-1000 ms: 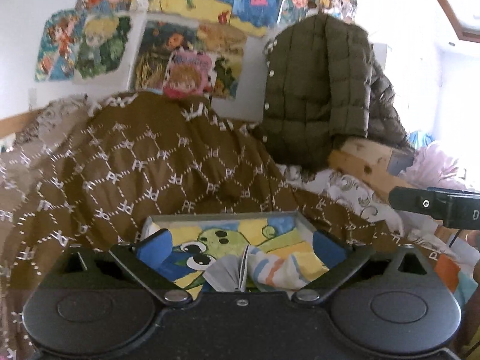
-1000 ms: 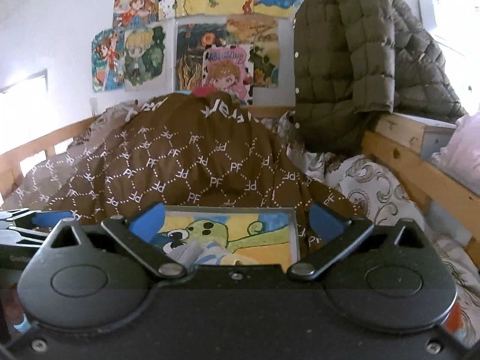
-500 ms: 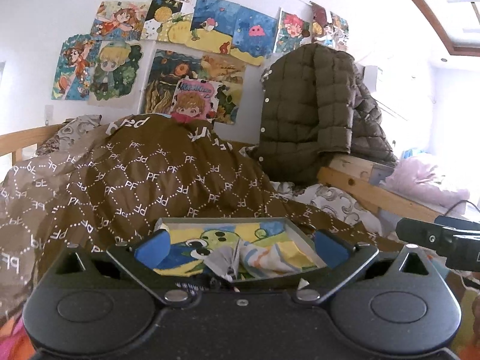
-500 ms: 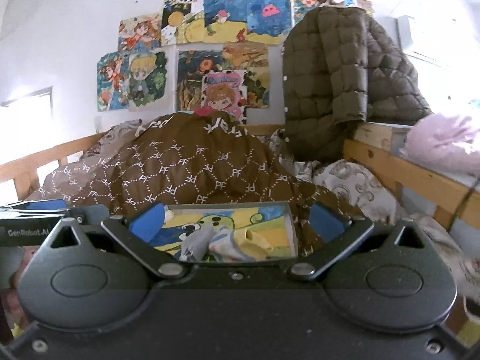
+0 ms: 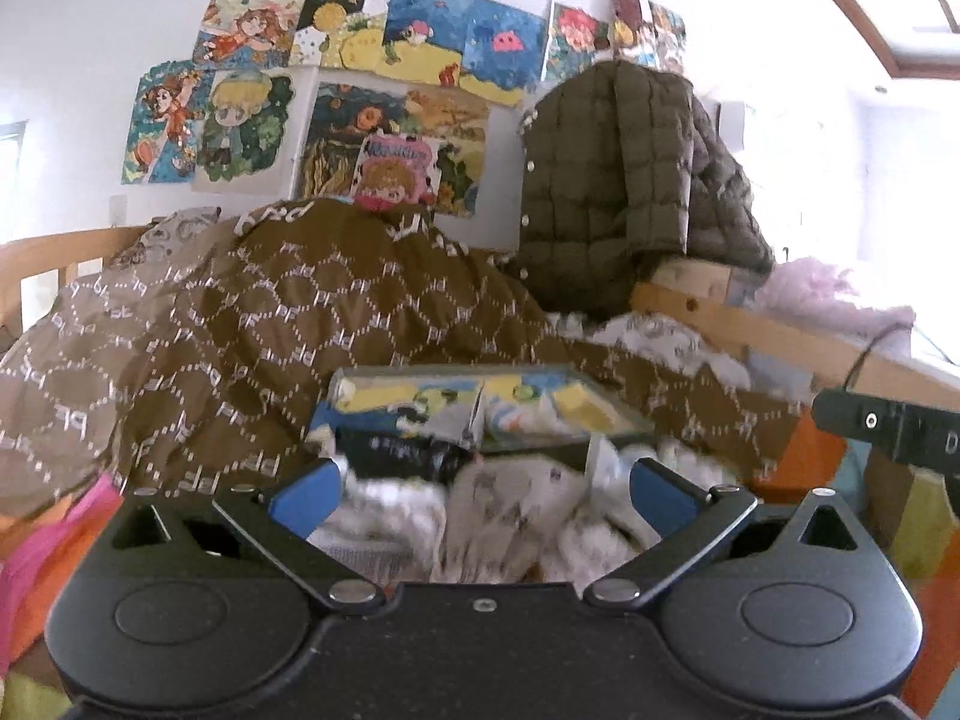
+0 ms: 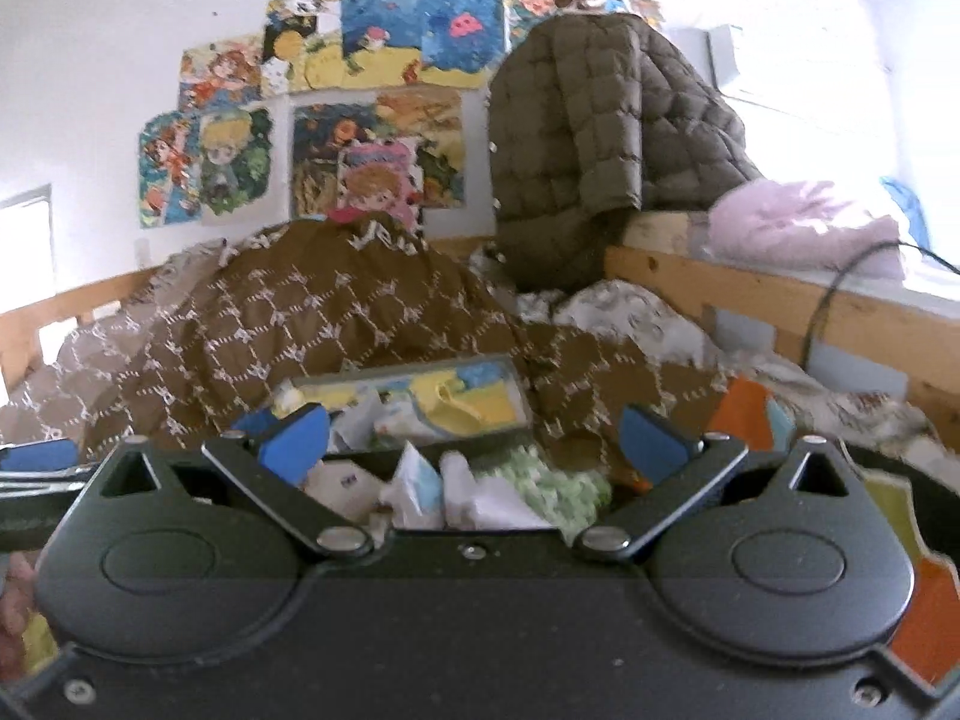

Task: Organize soft objects
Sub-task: 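Move the left gripper to the orange silicone cup and grasp it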

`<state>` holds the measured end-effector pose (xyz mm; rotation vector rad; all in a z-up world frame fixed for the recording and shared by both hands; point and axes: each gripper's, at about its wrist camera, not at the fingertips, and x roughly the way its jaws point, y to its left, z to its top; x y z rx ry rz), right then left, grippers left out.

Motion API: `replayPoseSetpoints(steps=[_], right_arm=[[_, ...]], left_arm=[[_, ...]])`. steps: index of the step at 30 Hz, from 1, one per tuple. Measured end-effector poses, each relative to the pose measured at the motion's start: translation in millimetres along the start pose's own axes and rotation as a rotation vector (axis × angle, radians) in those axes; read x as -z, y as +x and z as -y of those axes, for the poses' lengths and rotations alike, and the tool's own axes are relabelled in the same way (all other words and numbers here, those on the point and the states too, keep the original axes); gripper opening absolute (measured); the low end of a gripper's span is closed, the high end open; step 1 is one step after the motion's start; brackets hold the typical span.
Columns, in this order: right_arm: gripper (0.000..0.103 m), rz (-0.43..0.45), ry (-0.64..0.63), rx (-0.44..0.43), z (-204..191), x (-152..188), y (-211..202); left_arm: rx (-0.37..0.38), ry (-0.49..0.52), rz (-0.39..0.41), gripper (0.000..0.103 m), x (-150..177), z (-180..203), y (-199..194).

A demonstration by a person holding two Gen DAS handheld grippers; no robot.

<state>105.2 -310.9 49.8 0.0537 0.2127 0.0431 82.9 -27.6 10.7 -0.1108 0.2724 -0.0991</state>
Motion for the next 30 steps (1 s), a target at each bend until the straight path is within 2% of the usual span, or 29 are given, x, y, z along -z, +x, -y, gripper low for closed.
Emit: replayPoseSetpoints(steps=[7, 17, 30], right_arm=[[0.102, -0.068, 0.020, 0.053, 0.1, 28.4, -11.1], [0.102, -0.207, 0.048, 0.125, 3.0, 58.0, -12.3], [0.102, -0.287, -0.009, 0.126, -10.5, 76.6, 7.5]], left_arm=[[-0.006, 0.013, -0.080, 0.102, 32.3, -2.5, -15.0], [-0.016, -0.007, -0.163, 0.102, 55.5, 4.7, -21.8], [-0.014, 0.021, -0.235, 0.102, 68.6, 18.3, -21.6]])
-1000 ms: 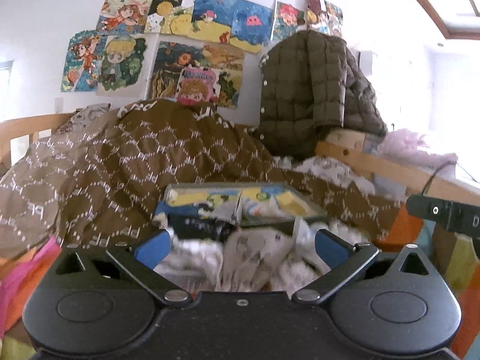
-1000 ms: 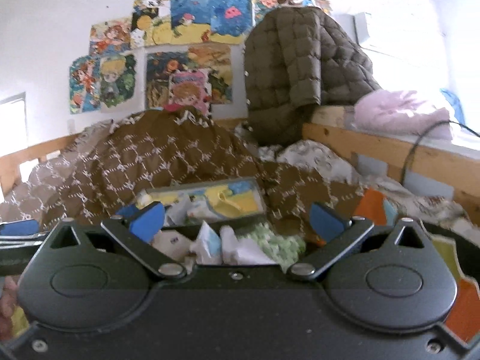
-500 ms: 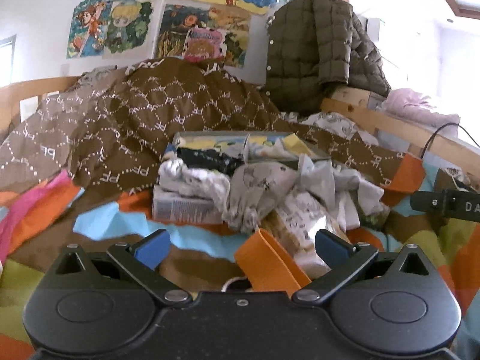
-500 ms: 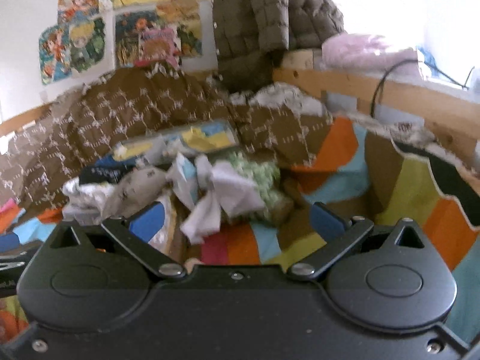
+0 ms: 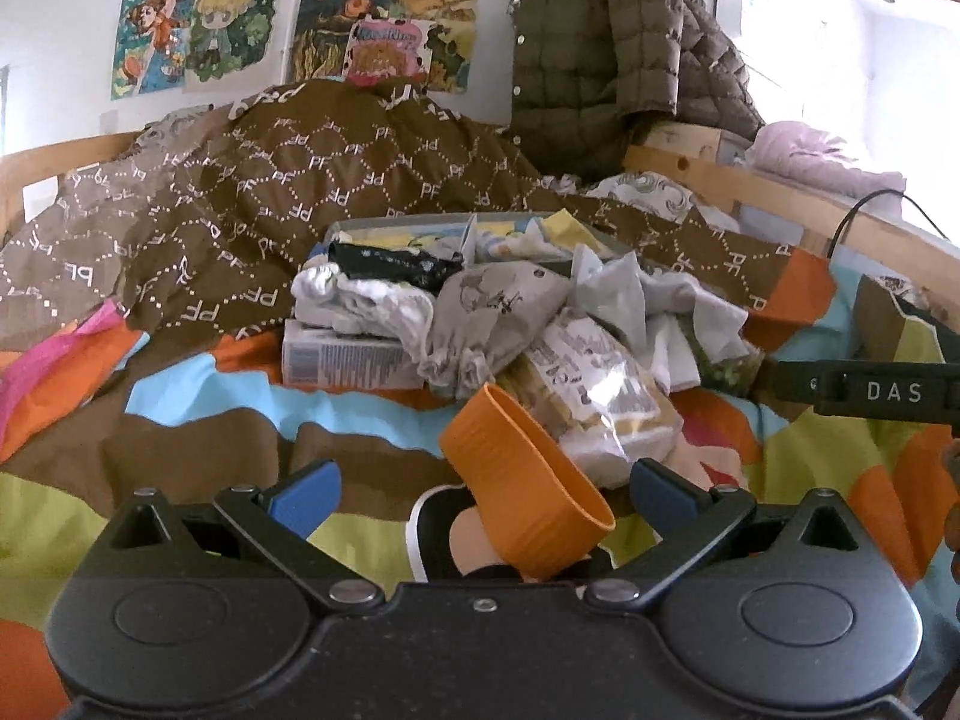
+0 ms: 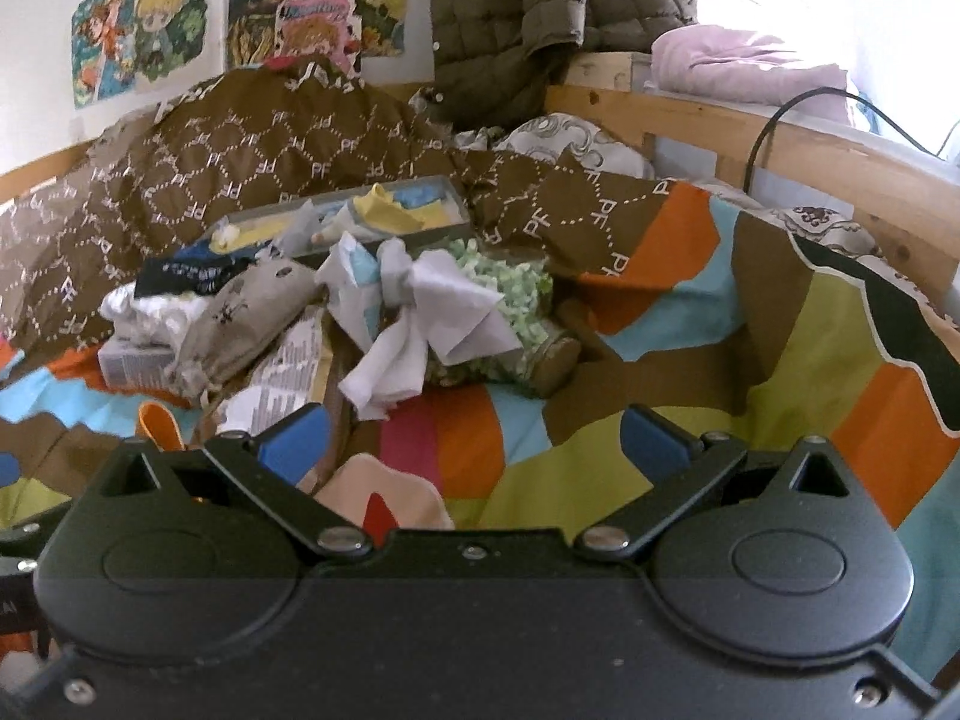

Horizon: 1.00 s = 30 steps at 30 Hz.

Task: Organize soft objects
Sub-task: 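Move the left gripper to the orange silicone cup and grasp it, then lift the orange cup with the left gripper while the right gripper grasps a white tissue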

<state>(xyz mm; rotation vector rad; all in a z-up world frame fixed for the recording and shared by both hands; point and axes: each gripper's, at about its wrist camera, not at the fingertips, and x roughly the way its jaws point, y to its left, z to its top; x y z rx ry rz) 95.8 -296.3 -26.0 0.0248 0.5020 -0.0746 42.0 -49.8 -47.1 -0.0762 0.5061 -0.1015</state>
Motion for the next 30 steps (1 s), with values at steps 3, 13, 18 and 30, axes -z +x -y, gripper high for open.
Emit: replayPoseSetpoints(steps=[3, 13, 18, 30], right_arm=[[0.102, -0.032, -0.020, 0.006, -5.0, 2.3, 6.3], [0.102, -0.047, -0.024, 0.011, -6.4, 2.1, 14.7], [0.102, -0.048, -0.023, 0.004, -1.4, 1.0, 15.1], [0.102, -0.050, -0.007, -0.008, -3.8, 0.3, 20.2]], left_arm=[[-0.008, -0.003, -0.022, 0.102, 2.2, 0.4, 2.2], [-0.003, 0.020, -0.047, 0.102, 5.7, 7.3, 4.7], [-0.002, 0.033, -0.055, 0.102, 6.4, 10.4, 5.9], [0.027, 0.075, -0.084, 0.102, 7.7, 21.2, 14.6]])
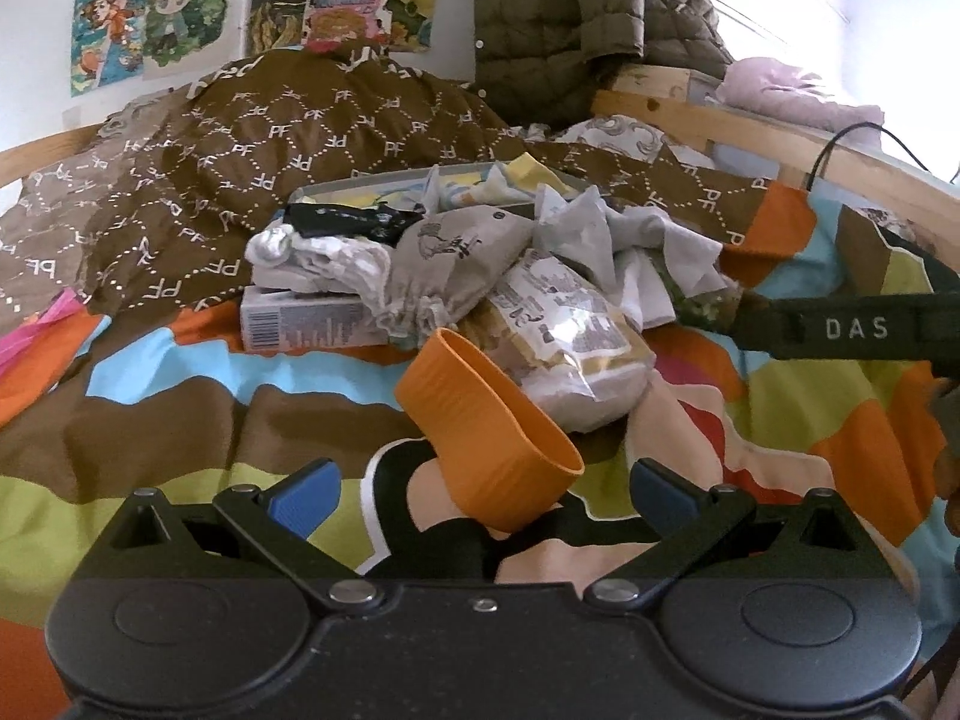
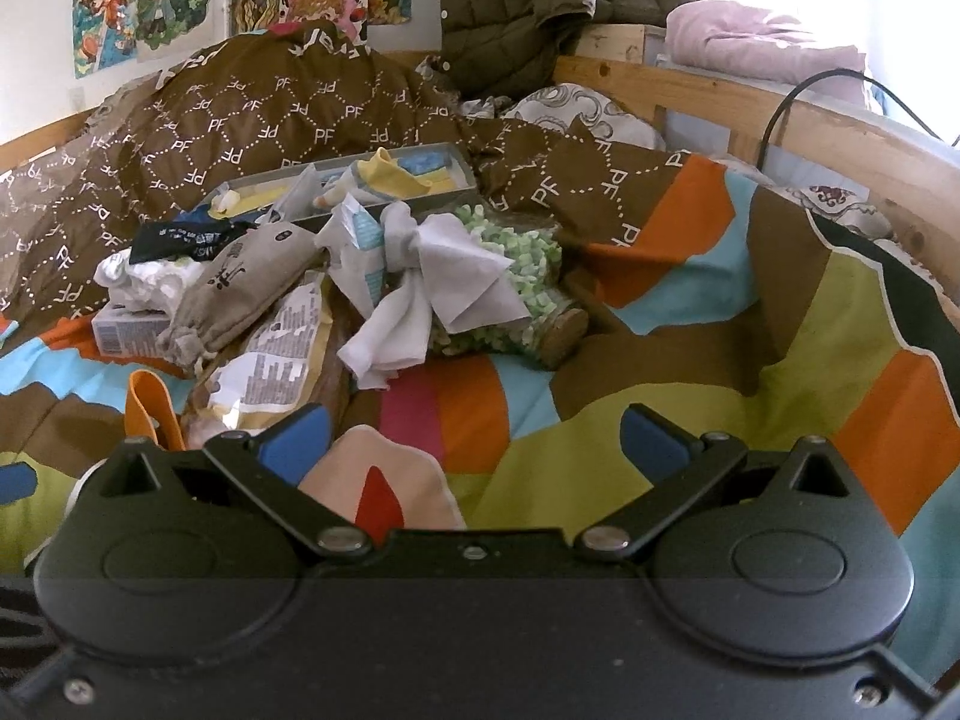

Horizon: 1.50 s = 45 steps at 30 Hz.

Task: Organize soft objects
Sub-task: 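Lift the orange cup with the left gripper while the right gripper grasps a white tissue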

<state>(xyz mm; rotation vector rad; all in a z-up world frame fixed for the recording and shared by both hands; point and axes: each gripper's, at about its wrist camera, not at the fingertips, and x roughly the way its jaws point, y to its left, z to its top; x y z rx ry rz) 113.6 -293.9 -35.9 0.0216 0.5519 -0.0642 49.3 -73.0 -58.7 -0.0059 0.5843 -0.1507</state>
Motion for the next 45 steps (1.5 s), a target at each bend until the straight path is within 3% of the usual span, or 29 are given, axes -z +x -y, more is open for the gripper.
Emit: replayPoseSetpoints(steps=[6, 10, 17, 25, 28, 31, 33, 35, 38, 45], right_arm=[[0.102, 0.007, 0.004, -0.007, -1.9, -3.1, 5.3], [0.102, 0.013, 0.017, -0.065, -0.1, -7.3, 9.8], [0.102, 0.065, -0.027, -0.152, -0.6, -12.7, 15.7], [0.101, 0.096, -0.028, -0.241, -1.4, -15.0, 25.6], [0.092, 0.079, -0.026, -0.268, -3.6, -13.9, 31.2], [0.083, 0.071, -0.035, -0.271, -6.8, -14.9, 42.7], [0.068, 0.062, -0.022, -0.274, -6.9, -15.8, 51.3], [0.061, 0.050, -0.007, -0.274, -6.6, -16.8, 61.0], [0.056, 0.035, 0.001, -0.269, -6.4, -15.3, 72.0], [0.045, 0.023, 0.008, -0.265, -12.2, -14.2, 89.4]], left_arm=[[0.026, 0.034, -0.001, 0.102, -1.4, 5.7, 4.3], [0.043, 0.045, 0.001, 0.100, -2.6, 7.4, 7.5], [0.067, 0.081, -0.013, 0.079, -6.0, 8.9, 15.9], [0.083, 0.125, -0.062, 0.064, -0.5, 11.7, 23.6], [0.075, 0.113, -0.066, 0.054, -3.0, 8.7, 26.7], [0.079, 0.101, -0.070, 0.050, -5.8, 5.7, 28.7], [0.080, 0.102, -0.070, 0.045, -6.8, 6.2, 28.9], [0.086, 0.093, -0.072, 0.038, -7.9, 5.6, 29.0], [0.105, 0.085, -0.075, 0.031, -10.9, 5.6, 27.8], [0.128, 0.039, -0.076, 0.023, -14.9, 1.0, 24.2]])
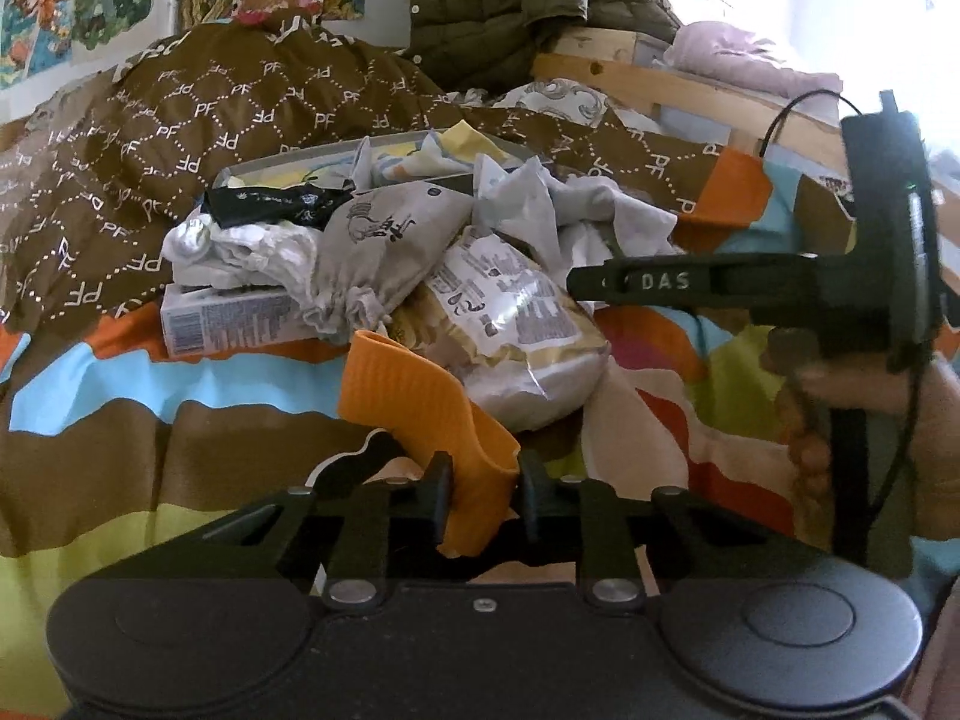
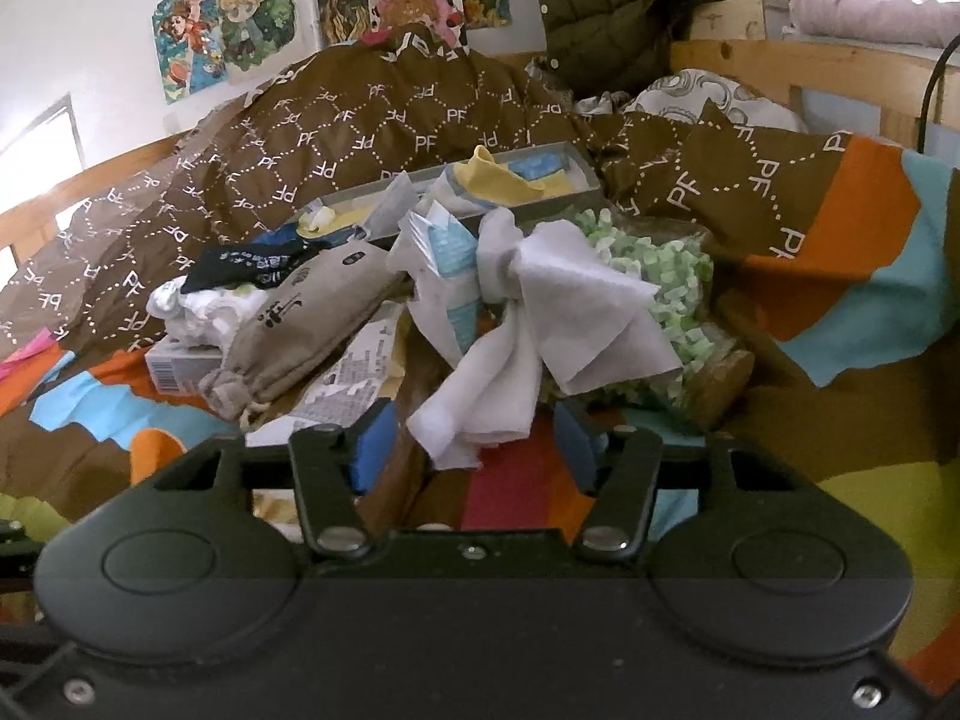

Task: Organize soft objects
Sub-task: 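Lift the orange cup with the left gripper while the right gripper grasps a white tissue, then carry the orange cup and white tissue over the tray with both grippers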

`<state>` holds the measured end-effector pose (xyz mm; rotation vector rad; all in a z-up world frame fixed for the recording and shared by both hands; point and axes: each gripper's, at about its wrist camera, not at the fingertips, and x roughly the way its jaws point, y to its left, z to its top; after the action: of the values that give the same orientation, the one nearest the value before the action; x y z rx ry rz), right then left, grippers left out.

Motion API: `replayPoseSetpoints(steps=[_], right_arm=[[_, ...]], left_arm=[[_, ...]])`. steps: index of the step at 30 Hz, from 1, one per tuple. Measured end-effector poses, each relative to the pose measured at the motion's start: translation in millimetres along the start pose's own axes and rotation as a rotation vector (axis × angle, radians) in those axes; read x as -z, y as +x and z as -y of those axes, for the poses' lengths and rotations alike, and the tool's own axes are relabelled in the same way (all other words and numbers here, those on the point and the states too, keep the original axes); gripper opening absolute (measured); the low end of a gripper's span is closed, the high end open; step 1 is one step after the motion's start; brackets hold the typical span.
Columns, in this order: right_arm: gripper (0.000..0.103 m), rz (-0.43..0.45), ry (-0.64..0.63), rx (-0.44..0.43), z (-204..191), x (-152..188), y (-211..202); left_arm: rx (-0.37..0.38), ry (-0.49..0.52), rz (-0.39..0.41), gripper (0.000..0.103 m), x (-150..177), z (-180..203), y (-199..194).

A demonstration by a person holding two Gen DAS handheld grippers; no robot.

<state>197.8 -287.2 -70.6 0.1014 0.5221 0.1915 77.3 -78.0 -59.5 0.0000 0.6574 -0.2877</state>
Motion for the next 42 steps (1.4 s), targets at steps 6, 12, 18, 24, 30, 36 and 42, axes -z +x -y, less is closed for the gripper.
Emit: replayPoseSetpoints(steps=[6, 12, 18, 24, 30, 36, 42], right_arm=[[0.028, -0.015, 0.015, 0.005, 0.7, -0.7, 18.3], [0.008, -0.020, 0.017, -0.008, -0.4, 2.7, 22.9], [0.000, -0.010, 0.013, 0.004, -1.9, 3.4, 18.3], [0.000, 0.015, -0.023, 0.000, -6.7, 1.0, 4.8], [0.000, 0.050, -0.048, -0.024, -14.2, -2.1, -20.9], [0.000, 0.101, -0.056, -0.063, -16.6, -6.1, -52.3], [0.000, 0.173, -0.046, -0.099, -12.0, -11.1, -70.7]], left_arm=[[0.024, -0.023, 0.014, 0.021, -4.8, -1.9, -5.7], [0.039, -0.042, 0.024, 0.020, -5.3, -1.8, -10.6], [0.062, -0.048, 0.031, 0.017, -5.6, -1.6, -13.2], [0.084, -0.052, 0.048, 0.016, -6.6, -1.0, -17.7], [0.100, -0.055, 0.080, 0.016, -11.1, 0.8, -24.6], [0.105, -0.066, 0.115, 0.015, -18.9, 1.2, -29.9], [0.104, -0.045, 0.168, 0.015, -36.1, 0.3, -34.5]])
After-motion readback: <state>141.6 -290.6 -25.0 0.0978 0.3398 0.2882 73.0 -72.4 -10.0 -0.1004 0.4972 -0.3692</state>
